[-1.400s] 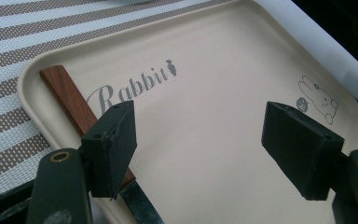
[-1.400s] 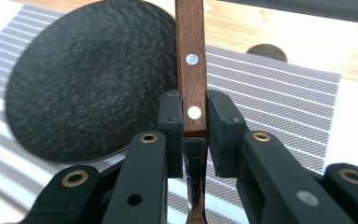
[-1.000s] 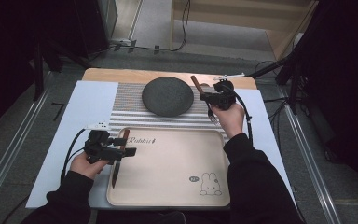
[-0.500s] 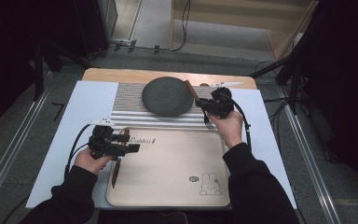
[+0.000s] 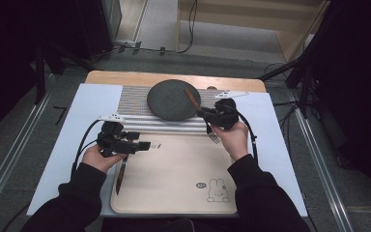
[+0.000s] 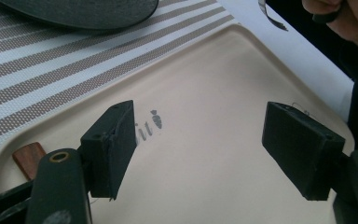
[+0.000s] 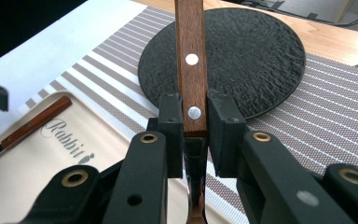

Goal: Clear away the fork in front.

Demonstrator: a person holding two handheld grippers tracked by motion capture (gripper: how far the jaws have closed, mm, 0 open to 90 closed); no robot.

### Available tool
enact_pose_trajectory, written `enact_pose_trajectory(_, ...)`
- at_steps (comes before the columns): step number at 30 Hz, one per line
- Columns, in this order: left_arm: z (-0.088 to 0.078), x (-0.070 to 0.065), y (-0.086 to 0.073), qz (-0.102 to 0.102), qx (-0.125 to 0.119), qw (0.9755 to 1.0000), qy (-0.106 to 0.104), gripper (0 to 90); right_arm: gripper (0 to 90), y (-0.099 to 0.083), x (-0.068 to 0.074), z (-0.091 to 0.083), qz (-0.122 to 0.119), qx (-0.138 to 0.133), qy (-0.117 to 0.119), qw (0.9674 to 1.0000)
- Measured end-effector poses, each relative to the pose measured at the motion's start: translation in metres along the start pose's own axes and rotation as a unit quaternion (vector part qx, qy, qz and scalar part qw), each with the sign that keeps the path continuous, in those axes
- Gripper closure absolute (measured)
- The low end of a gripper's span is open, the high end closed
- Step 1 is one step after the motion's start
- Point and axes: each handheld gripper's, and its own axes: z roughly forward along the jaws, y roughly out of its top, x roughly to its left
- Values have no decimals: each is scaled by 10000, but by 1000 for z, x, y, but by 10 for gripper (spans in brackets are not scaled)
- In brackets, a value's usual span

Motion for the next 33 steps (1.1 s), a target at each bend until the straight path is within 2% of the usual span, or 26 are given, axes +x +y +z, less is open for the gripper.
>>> enact_pose_trajectory(3,0,1,7,-68,-49,10000,-4,266,753,-2,3,-1,-52,-9,27,10000)
enact_pose_trajectory(12,-8,0,30,1,-273,9996,111,264,753,-5,13,0,-125,-68,122,9998)
enact_pose_trajectory(18,-7,0,39,-49,-304,9994,155,263,753,-6,20,0,-144,-96,214,9996)
enact_pose_trajectory(22,-4,0,45,-141,-291,9994,117,264,753,-6,24,1,-190,-115,241,9995)
enact_pose_trajectory(26,-2,-1,51,-254,-382,9989,30,265,753,-6,28,2,-224,-132,268,9993)
enact_pose_trajectory(33,4,-6,62,-240,-494,9985,11,265,753,-8,34,3,-256,-206,306,9990)
